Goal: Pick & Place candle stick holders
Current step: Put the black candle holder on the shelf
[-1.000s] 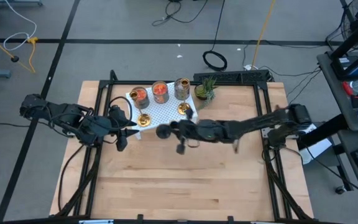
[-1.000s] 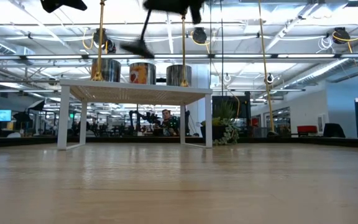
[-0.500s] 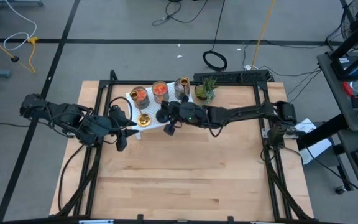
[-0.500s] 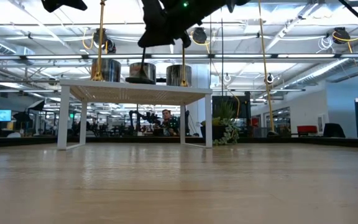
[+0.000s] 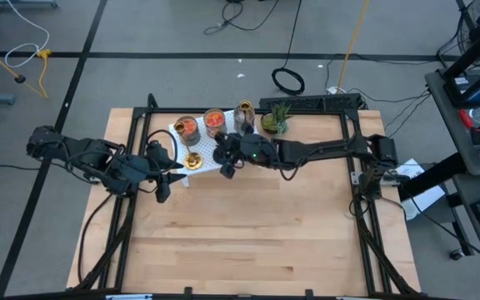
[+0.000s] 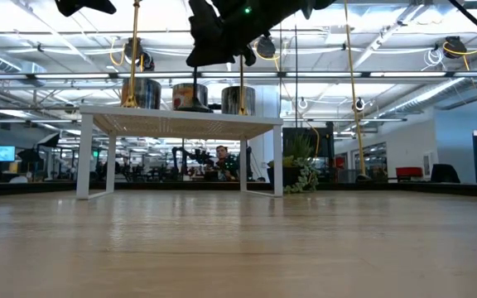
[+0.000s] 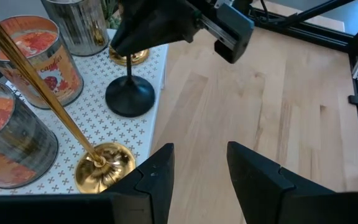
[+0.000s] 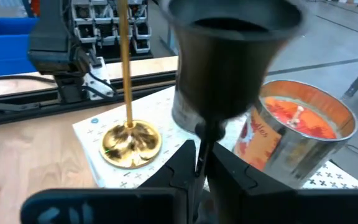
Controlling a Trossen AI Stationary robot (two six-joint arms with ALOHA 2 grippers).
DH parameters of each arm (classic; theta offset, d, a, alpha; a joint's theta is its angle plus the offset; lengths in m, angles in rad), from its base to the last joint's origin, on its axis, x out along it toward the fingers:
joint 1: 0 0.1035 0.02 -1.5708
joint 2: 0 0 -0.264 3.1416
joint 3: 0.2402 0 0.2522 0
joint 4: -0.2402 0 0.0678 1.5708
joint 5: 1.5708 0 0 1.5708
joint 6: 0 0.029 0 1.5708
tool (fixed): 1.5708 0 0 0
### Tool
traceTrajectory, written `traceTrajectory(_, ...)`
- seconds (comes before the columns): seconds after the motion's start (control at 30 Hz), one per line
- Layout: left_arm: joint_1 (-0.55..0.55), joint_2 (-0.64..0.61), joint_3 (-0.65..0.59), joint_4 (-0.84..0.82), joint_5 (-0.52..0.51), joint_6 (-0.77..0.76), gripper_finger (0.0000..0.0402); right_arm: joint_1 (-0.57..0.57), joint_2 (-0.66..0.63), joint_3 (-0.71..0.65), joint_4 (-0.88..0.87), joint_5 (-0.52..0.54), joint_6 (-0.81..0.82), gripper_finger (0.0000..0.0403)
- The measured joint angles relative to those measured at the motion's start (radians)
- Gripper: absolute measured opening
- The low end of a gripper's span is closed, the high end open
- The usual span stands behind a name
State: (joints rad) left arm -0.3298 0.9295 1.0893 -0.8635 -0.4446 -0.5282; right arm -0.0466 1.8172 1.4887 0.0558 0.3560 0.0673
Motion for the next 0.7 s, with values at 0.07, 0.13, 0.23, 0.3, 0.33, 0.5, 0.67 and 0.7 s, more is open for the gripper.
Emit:
traceTrajectory(0.07, 0.000, 0.000, 0.000, 0.000, 0.000, 0.000, 0.0152, 0.000, 0.000, 0.000, 0.000, 0.003, 0.000, 0.0038)
traceTrajectory(0.13, 0.000, 0.000, 0.000, 0.000, 0.000, 0.000, 0.0152, 0.000, 0.000, 0.000, 0.000, 0.002, 0.000, 0.0038)
traceTrajectory(0.23, 0.000, 0.000, 0.000, 0.000, 0.000, 0.000, 0.0152, 0.001, 0.000, 0.000, 0.000, 0.002, 0.000, 0.0040)
traceTrajectory(0.3, 0.000, 0.000, 0.000, 0.000, 0.000, 0.000, 0.0152, 0.000, 0.000, 0.000, 0.000, 0.002, 0.000, 0.0042)
traceTrajectory(0.33, 0.000, 0.000, 0.000, 0.000, 0.000, 0.000, 0.0152, 0.000, 0.000, 0.000, 0.000, 0.002, 0.000, 0.0044)
traceTrajectory(0.5, 0.000, 0.000, 0.000, 0.000, 0.000, 0.000, 0.0152, 0.000, 0.000, 0.000, 0.000, 0.005, 0.000, 0.0058)
traceTrajectory(0.67, 0.000, 0.000, 0.000, 0.000, 0.000, -0.002, 0.0152, 0.000, 0.000, 0.000, 0.000, 0.005, 0.000, 0.0078)
traceTrajectory(0.7, 0.000, 0.000, 0.000, 0.000, 0.000, -0.002, 0.0152, 0.000, 0.000, 0.000, 0.000, 0.005, 0.000, 0.0083)
